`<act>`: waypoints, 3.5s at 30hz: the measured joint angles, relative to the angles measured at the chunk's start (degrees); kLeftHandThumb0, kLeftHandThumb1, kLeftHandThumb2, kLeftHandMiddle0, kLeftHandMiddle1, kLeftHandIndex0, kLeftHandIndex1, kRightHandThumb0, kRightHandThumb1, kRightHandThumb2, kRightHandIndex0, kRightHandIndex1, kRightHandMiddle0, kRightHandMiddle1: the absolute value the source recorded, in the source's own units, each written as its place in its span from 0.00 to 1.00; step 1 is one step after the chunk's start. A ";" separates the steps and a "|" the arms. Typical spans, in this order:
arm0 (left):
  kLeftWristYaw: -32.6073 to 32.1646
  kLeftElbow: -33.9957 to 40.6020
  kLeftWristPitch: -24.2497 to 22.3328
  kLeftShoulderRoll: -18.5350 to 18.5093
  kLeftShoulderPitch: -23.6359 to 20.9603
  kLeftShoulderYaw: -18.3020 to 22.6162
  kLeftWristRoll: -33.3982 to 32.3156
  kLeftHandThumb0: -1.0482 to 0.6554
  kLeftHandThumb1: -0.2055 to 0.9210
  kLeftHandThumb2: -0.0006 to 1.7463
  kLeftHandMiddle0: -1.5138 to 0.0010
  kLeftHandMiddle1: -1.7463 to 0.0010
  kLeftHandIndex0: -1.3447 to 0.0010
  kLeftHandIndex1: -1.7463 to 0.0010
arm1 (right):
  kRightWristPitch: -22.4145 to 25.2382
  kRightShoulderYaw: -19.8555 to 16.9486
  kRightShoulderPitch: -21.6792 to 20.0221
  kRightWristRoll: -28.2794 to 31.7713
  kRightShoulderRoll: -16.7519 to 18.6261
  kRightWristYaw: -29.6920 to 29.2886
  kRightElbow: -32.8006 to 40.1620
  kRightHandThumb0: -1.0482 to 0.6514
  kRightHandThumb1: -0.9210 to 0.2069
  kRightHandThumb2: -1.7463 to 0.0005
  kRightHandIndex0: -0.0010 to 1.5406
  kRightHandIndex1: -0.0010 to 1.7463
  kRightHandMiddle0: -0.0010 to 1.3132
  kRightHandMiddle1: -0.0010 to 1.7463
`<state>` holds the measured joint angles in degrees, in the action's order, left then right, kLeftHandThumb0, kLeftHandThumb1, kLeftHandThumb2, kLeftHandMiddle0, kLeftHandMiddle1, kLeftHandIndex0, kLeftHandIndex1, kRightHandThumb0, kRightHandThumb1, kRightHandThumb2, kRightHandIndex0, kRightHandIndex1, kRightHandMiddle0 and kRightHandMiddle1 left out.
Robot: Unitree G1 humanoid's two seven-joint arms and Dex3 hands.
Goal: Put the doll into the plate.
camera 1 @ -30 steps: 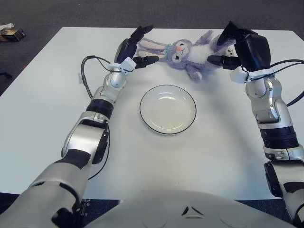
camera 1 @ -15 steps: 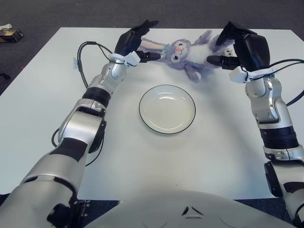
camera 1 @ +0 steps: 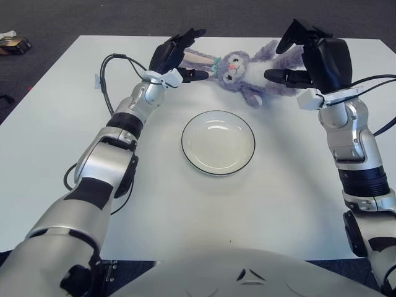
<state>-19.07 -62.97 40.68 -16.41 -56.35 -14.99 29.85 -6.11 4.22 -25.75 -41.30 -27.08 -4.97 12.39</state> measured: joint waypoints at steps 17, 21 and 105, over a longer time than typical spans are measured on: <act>-0.11 -0.34 0.04 0.52 0.00 -0.05 -0.09 0.25 1.00 0.05 0.75 1.00 0.79 0.81 | -2.42 0.36 0.14 -1.56 0.90 -0.95 1.45 0.41 0.00 0.79 0.39 0.19 0.27 0.90; -0.12 -0.35 0.04 0.59 0.00 -0.05 -0.11 0.25 1.00 0.05 0.74 1.00 0.79 0.81 | -3.28 0.36 0.09 -2.17 0.88 -1.09 1.16 0.41 0.00 0.79 0.40 0.18 0.27 0.89; 3.86 -12.82 -15.87 9.20 -17.62 -10.61 7.37 0.17 0.95 0.00 0.78 1.00 0.76 0.97 | 8.46 5.81 -6.28 -8.09 -2.99 2.09 -13.95 0.27 0.00 0.87 0.36 0.01 0.38 0.09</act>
<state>-15.21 -75.79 24.80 -7.21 -73.97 -25.60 37.22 2.34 10.03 -32.03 -49.39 -30.07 -2.89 -1.56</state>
